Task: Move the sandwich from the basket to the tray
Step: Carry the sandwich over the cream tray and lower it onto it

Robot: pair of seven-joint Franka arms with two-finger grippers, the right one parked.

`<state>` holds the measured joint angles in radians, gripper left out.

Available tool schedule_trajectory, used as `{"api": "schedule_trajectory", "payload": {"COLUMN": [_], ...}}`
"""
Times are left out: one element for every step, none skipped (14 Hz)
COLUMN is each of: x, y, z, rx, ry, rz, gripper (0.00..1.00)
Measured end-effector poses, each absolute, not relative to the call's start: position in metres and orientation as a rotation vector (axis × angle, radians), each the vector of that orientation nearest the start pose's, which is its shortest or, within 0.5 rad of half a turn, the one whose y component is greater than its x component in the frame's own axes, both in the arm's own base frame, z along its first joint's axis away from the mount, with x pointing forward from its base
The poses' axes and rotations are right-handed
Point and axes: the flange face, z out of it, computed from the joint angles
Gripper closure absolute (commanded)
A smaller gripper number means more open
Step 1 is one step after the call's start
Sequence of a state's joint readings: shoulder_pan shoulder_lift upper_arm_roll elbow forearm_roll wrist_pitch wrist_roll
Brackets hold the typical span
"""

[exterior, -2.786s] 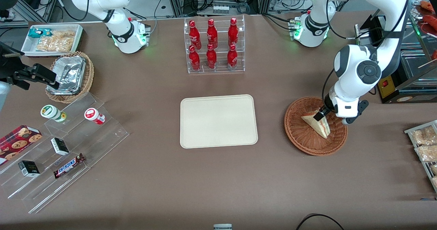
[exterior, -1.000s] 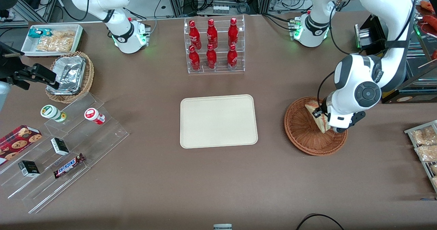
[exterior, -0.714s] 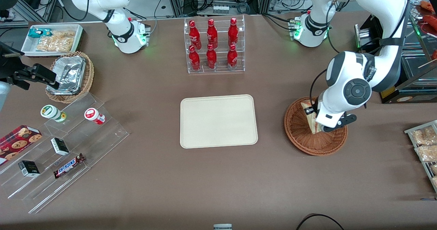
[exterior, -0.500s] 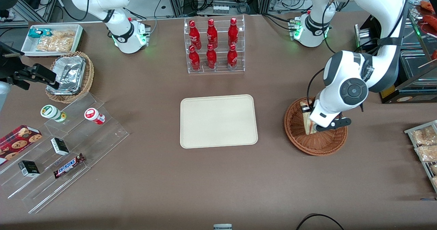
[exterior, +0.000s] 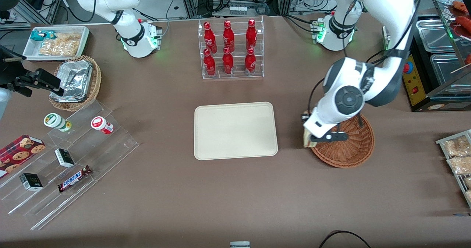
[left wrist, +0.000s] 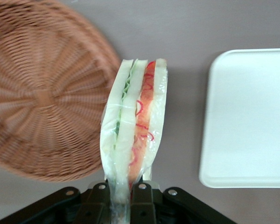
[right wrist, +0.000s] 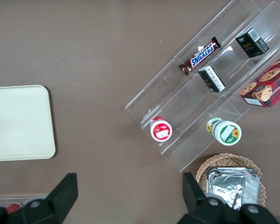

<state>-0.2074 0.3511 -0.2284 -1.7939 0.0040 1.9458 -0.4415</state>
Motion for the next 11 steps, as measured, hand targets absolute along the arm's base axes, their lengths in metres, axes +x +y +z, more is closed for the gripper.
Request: {"api": "schedule_trajectory", "payload": {"x": [0.567,0.569,0.570,0.569,0.568,0.566,0.563,0.561,0.558,0.556,0.553], "y": [-0.266,-0.280,-0.297,-0.314,-0.333,-0.352,-0.369,-0.386,-0.404,-0.421,-0.436], "z": [0.341,0.335,0.331,0.327,0.323,0.320,0.318,0.316,0.314,0.310,0.307], "rx": [-3.136,-3.151,-3.162,-3.169,-3.172,-3.175,-3.177,-3.181,-3.185,-3.189,-3.193], "ry": [-0.011,-0.014,-0.021,-0.032,-0.048,-0.070,-0.093,-0.120,-0.147,-0.173,-0.192], "rz": [0.308,0.297,0.286,0.281,0.280,0.280,0.279,0.277,0.274,0.275,0.274], "gripper": [0.96,0.96,0.96,0.96,0.97,0.97,0.97,0.97,0.97,0.97,0.97]}}
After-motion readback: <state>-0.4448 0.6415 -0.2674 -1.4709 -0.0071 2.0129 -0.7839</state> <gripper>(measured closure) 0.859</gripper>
